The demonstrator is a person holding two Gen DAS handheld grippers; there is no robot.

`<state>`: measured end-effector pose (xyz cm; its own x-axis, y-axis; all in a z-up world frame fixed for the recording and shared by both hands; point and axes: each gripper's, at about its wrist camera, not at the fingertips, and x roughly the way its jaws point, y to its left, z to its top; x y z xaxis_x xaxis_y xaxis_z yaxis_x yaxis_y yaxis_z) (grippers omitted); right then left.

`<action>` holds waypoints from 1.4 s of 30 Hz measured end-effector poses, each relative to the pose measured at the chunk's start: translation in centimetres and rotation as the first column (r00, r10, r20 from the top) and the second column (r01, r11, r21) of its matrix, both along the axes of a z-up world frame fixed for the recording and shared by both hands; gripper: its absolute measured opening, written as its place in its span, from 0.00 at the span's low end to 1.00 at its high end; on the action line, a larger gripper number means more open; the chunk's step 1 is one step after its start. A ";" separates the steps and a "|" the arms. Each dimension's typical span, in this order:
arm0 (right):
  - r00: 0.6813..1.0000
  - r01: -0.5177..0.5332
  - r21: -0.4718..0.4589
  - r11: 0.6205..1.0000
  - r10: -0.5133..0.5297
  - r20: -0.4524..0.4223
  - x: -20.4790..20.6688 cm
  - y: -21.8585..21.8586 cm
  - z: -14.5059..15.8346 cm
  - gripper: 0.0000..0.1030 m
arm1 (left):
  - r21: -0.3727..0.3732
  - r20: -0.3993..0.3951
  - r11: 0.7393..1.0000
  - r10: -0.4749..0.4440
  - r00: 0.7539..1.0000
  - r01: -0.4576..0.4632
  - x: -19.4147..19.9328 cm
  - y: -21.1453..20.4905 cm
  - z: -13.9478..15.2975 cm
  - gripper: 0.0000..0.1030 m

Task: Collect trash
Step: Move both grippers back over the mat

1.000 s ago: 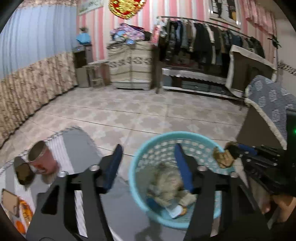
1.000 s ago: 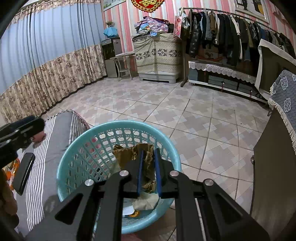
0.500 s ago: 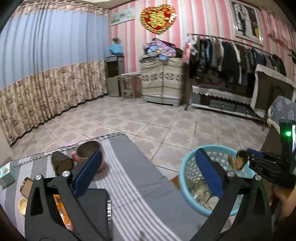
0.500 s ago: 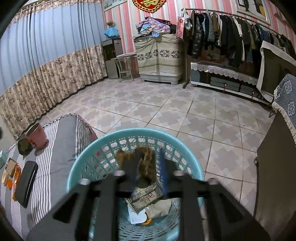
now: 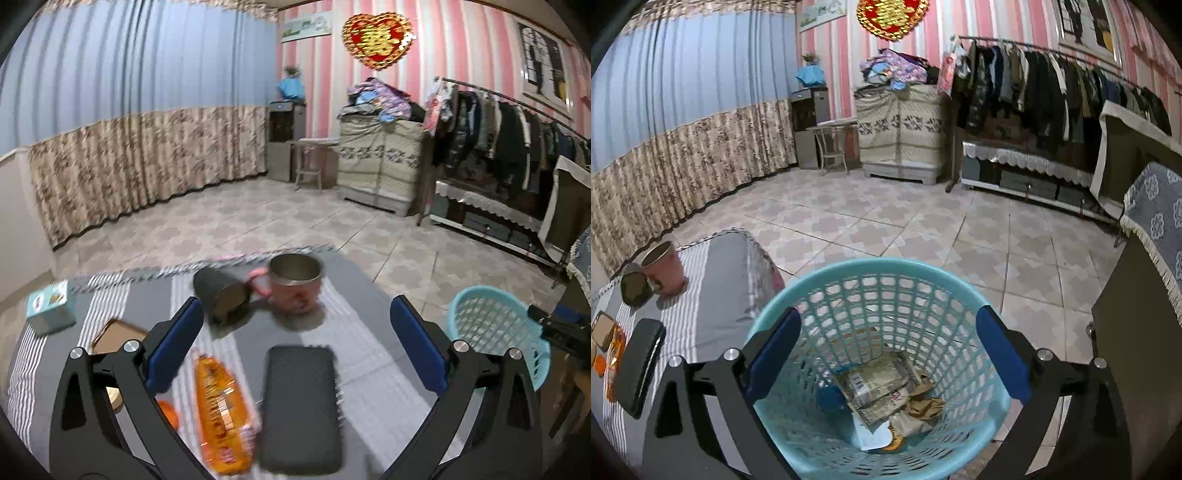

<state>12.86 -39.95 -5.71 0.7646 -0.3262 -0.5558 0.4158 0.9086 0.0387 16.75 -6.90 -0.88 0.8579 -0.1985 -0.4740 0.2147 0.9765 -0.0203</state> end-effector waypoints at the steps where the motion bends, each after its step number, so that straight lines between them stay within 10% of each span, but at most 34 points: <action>1: 1.000 -0.007 -0.005 1.000 0.007 0.002 0.0 0.7 0.1 0.92 | 0.008 -0.004 1.000 0.013 1.000 -0.013 0.0 0.6 -0.4 0.95; 17: 0.974 -0.222 -0.047 0.974 0.220 -0.046 1.3 14.0 -1.4 0.92 | 0.055 -0.169 0.971 0.237 0.957 -0.231 2.9 18.1 -6.9 0.95; 30: 0.955 -0.281 -0.037 0.959 0.275 -0.115 3.0 18.4 -2.2 0.92 | 0.074 -0.332 0.978 0.209 0.920 -0.195 6.4 19.7 -11.3 0.94; 42: 0.909 -0.391 0.034 0.920 0.392 -0.139 5.1 24.6 -3.1 0.92 | 0.026 -0.366 0.985 0.171 0.915 -0.173 6.6 20.1 -12.0 0.59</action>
